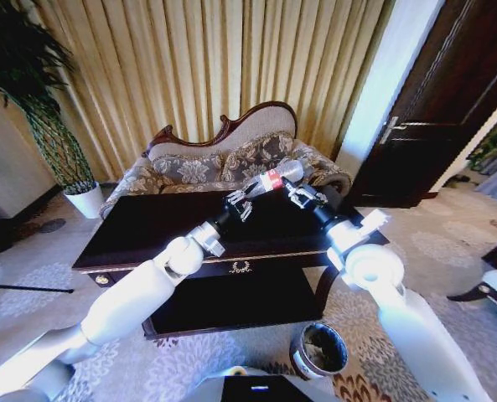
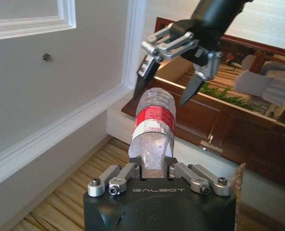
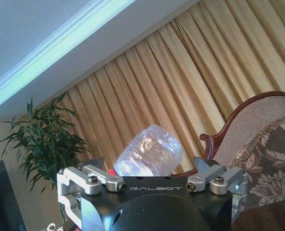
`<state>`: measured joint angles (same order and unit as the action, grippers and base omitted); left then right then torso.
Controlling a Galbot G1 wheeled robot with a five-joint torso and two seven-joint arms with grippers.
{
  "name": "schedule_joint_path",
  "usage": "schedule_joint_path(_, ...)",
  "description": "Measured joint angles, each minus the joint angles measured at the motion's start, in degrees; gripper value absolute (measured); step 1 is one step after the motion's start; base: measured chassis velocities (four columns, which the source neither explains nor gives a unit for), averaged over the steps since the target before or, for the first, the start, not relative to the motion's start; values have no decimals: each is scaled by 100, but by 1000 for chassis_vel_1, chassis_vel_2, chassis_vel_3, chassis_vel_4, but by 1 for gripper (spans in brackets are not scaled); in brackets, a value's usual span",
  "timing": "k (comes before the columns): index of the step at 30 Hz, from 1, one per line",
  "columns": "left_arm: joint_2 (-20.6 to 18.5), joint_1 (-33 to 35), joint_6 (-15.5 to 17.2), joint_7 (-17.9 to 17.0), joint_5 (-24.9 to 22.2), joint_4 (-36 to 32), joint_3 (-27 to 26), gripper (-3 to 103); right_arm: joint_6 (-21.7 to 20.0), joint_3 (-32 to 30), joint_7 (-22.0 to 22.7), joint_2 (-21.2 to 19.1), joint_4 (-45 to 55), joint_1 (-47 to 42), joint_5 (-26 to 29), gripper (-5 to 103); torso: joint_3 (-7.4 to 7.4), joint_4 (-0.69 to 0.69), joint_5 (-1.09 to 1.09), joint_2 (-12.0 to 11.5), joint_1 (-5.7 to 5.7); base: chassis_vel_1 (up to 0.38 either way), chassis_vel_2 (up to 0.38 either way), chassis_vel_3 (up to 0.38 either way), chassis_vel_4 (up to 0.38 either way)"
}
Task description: Move to the front of the table and place the trash on the table into the trash bin.
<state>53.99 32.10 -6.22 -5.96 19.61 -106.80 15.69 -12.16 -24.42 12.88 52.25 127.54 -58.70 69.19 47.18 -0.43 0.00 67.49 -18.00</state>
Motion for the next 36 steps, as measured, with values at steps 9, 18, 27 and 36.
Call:
schedule_joint_path(9, 26, -191, 2, 48, -31, -3, 242, 22, 1, -12, 12, -49, 72, -74, 9, 100, 0, -1, 0, 0, 0, 0, 0, 0, 0)
schedule_joint_path(18, 46, -249, 1, 33, -97, -66, 446, 22, -1, -47, 13, -92, 86, -122, -3, 96, 0, 0, 0, 0, 0, 0, 0, 0, 0)
schedule_joint_path(27, -5, -223, 24, 30, -112, -116, 517, 20, -1, -78, 15, -92, 77, -102, -10, 65, 0, 0, 0, 0, 0, 0, 0, 0, 0)
schedule_joint_path(36, 4, -151, 24, -60, -125, -106, 589, 20, -3, -101, 115, -106, 147, -226, -96, 43, 0, 0, 1, 0, 0, 0, 0, 0, 0)
